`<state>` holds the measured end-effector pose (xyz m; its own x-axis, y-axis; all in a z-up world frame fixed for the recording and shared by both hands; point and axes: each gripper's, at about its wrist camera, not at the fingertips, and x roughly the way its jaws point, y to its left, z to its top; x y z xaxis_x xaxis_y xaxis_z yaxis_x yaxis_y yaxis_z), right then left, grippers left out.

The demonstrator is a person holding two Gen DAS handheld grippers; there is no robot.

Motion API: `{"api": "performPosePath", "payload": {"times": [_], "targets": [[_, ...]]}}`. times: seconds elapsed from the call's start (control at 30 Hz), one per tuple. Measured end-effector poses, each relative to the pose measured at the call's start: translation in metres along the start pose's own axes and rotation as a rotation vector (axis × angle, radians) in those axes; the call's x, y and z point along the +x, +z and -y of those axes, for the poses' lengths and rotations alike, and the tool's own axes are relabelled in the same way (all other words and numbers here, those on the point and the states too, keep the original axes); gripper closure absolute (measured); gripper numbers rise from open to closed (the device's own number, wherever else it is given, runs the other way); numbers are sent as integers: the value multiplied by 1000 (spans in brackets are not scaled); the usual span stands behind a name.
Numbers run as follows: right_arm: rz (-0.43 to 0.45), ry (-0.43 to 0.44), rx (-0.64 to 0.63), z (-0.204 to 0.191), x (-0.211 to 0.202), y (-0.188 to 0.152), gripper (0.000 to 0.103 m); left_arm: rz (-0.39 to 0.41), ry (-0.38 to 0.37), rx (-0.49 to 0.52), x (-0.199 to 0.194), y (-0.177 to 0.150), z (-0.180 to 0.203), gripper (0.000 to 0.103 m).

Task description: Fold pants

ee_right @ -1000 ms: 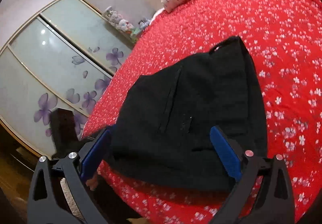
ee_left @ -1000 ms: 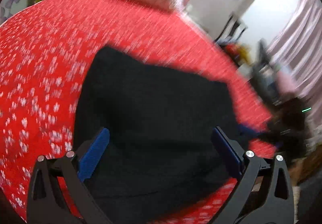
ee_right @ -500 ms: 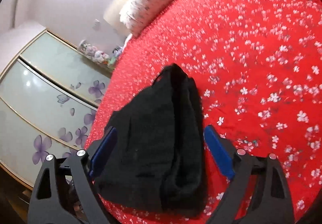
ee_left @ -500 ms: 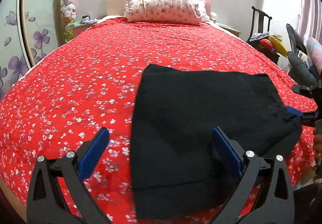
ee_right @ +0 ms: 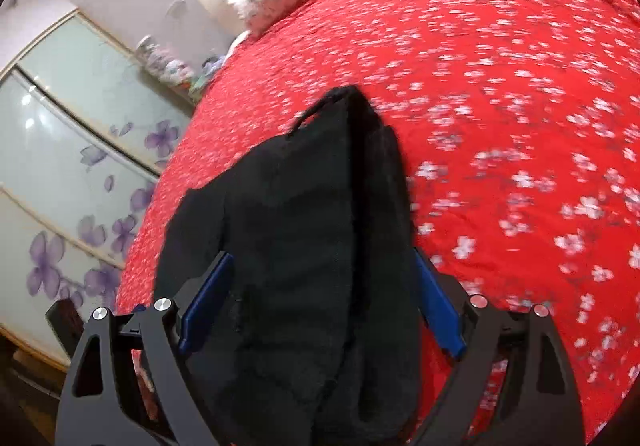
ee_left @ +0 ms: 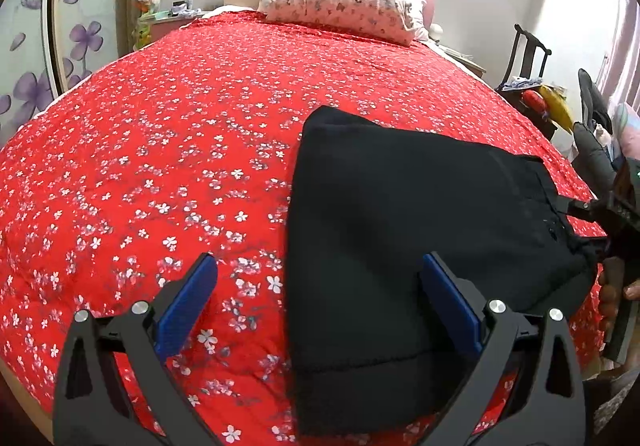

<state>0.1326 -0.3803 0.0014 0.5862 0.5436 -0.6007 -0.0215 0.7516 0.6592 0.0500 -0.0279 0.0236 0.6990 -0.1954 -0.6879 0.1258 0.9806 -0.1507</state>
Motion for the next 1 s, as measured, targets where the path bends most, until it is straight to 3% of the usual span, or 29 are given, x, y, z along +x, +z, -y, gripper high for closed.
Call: {"api": "performPosePath", "payload": {"times": [0.07,0.13,0.27,0.43,0.5,0.6,0.67,0.8,1.0], "targets": [[10,93,-34,-11,-6,-2,13,6,12,11,0,0,0,2],[24,131,-39,-14,-10,0,13,9,16,12,-1,1,0,2],[-7,69,64,7,0,5,18,1,-1,-7,1,1,-2,2],[-31,8,7,-1,11,6,17,6,6,1,1,1,-2,2],[-23,44,-16,-6,8,5,22,10,11,5,0,1,-2,2],[24,187,1,-5,-6,8,43,17,22,9,0,2,-3,2],[41,215,-9,-6,-11,7,53,24,31,10,-1,3,-3,2],[7,123,33,3,-1,8,54,34,42,29,-1,3,1,2],[-18,79,53,7,9,7,53,58,78,84,-4,3,7,2]]}}
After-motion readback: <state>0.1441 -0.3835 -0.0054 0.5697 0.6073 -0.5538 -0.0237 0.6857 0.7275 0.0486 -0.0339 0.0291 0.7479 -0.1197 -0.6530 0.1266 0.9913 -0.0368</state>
